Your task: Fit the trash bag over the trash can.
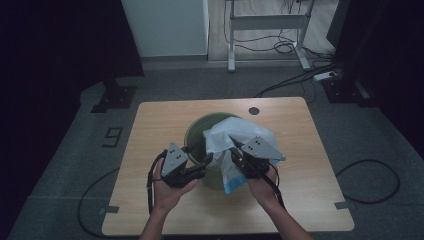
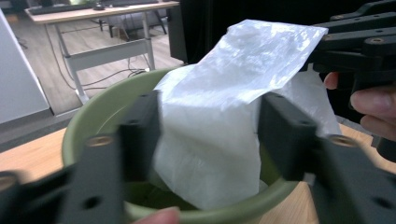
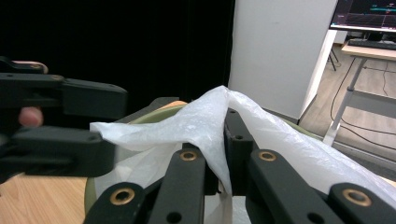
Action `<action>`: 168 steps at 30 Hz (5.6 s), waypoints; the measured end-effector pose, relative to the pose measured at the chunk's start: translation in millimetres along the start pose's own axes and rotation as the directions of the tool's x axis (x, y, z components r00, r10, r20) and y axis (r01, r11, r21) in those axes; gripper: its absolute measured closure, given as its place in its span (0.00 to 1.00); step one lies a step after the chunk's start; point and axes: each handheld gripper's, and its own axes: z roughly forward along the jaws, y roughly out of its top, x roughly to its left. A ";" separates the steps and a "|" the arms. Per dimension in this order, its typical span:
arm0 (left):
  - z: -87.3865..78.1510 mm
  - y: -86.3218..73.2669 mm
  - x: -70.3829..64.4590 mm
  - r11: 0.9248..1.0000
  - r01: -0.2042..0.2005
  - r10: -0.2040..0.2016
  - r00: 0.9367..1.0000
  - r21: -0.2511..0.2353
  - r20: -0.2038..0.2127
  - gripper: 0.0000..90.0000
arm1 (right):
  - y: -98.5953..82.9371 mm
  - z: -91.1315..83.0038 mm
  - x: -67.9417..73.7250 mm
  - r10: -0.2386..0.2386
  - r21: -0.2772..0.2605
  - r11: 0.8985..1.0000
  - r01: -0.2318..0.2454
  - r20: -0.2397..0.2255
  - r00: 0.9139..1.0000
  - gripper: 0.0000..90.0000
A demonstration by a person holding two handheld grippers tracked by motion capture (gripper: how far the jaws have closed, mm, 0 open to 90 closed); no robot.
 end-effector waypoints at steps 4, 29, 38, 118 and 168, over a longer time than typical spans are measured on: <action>8.6 3.2 -2.7 1.000 -0.019 0.019 0.999 0.022 0.027 0.75 | -0.7 0.1 0.3 0.002 -0.003 1.000 -0.003 -0.006 1.000 0.95; 9.8 1.6 3.6 0.995 0.093 -0.094 0.995 -0.022 -0.044 1.00 | -98.3 -52.7 43.1 0.040 0.014 0.999 -0.043 0.165 0.985 0.22; 4.0 0.9 6.4 0.995 0.098 -0.100 0.994 -0.031 -0.049 1.00 | -117.8 -44.9 44.5 0.011 0.083 0.996 -0.033 0.252 0.968 0.30; -63.8 3.7 70.8 0.979 0.182 -0.181 0.983 -0.097 0.021 0.34 | -68.6 -70.8 -82.5 0.025 -0.041 0.999 -0.010 0.375 0.927 0.95; -41.9 -62.3 78.5 0.945 0.323 -0.325 0.945 -0.054 -0.026 0.97 | -74.4 -100.7 -44.1 0.071 -0.053 0.997 -0.062 0.179 0.981 0.50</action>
